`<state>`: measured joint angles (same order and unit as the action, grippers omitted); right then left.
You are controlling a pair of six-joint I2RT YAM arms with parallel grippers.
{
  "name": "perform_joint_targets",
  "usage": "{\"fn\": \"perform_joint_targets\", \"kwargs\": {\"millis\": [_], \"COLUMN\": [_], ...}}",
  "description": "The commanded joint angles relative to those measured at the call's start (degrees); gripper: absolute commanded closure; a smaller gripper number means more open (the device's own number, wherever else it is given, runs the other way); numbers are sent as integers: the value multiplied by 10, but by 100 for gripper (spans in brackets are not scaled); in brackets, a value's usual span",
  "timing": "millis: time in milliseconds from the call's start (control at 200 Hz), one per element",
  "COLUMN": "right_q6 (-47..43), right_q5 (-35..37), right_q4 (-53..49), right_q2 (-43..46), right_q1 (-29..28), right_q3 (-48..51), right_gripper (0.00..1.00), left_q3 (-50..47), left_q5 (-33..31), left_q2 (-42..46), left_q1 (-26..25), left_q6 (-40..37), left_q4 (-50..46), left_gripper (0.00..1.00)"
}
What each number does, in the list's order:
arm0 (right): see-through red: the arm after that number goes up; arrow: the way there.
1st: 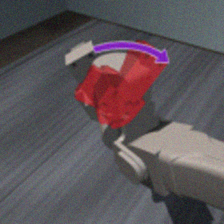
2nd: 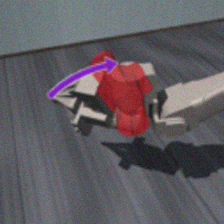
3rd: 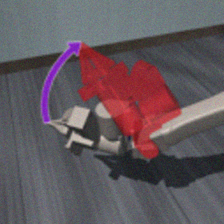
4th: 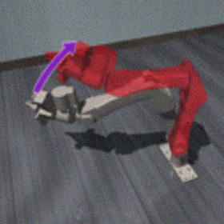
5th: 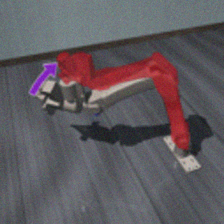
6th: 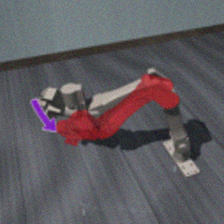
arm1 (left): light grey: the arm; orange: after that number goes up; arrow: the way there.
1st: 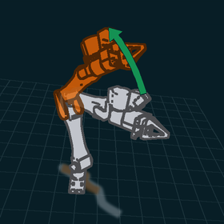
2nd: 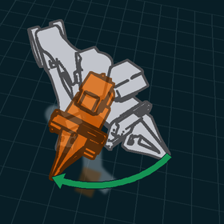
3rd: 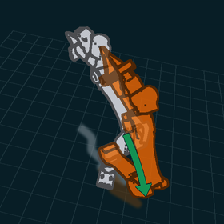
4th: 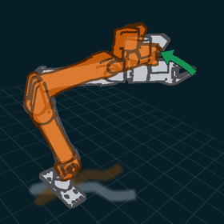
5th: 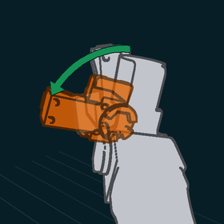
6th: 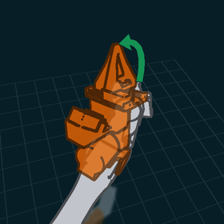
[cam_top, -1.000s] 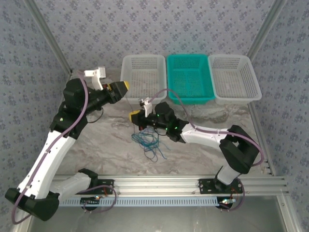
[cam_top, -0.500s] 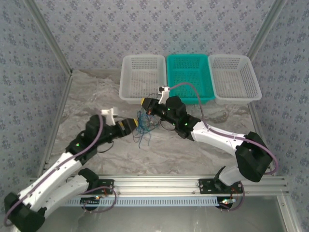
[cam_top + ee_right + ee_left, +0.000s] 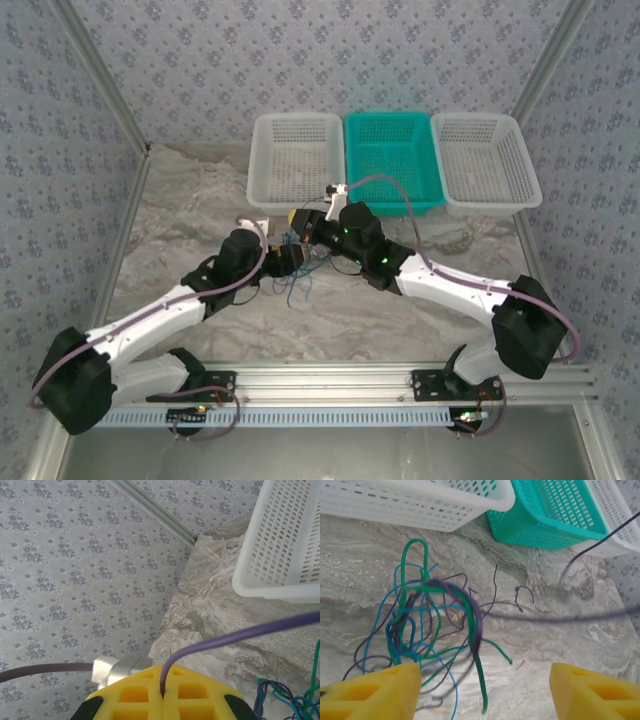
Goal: Untangle the cables
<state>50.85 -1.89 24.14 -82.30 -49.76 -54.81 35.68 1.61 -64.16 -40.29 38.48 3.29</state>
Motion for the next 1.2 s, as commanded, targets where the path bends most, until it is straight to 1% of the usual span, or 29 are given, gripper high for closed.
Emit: {"fn": "perform_joint_targets", "kwargs": {"millis": [0,50,95,190,245,305,420,650,755,840,949,1044,1114,1194], "right_q6": [13,16,19,20,21,21,23,23,36,51,108,112,114,115], "right_q5": [20,26,30,53,71,85,92,122,124,131,160,170,167,170], "right_q4": [-13,-17,-19,-47,-62,-74,-115,-209,-242,-281,-352,-396,-405,-426], "right_q2": [24,30,37,56,72,94,142,241,278,306,337,365,386,401], "right_q1": [-3,-2,-2,3,13,30,76,159,209,248,295,344,377,402], "right_q3": [-21,-19,-17,-13,-5,12,40,99,129,145,152,152,155,151], "right_gripper": [100,100,100,100,100,100,100,100,100,100,100,100,100,100], "left_q3": [36,46,55,61,54,39,4,-39,-49,-51,-41,-24,-10,4], "left_q5": [-60,-126,-172,-202,-214,-215,-193,-157,-134,-130,-153,-189,-213,-238], "left_q2": [-28,-39,-47,-53,-44,-24,27,142,173,183,176,164,157,154], "left_q1": [-3,-3,-2,1,4,13,47,126,161,178,196,209,220,233], "left_q6": [-9,22,47,60,69,76,83,73,71,75,100,121,126,126], "left_q4": [15,-33,-76,-124,-138,-146,-157,-215,-230,-243,-280,-321,-350,-375], "left_gripper": [49,64,74,89,96,100,100,100,100,100,100,100,100,100]}}
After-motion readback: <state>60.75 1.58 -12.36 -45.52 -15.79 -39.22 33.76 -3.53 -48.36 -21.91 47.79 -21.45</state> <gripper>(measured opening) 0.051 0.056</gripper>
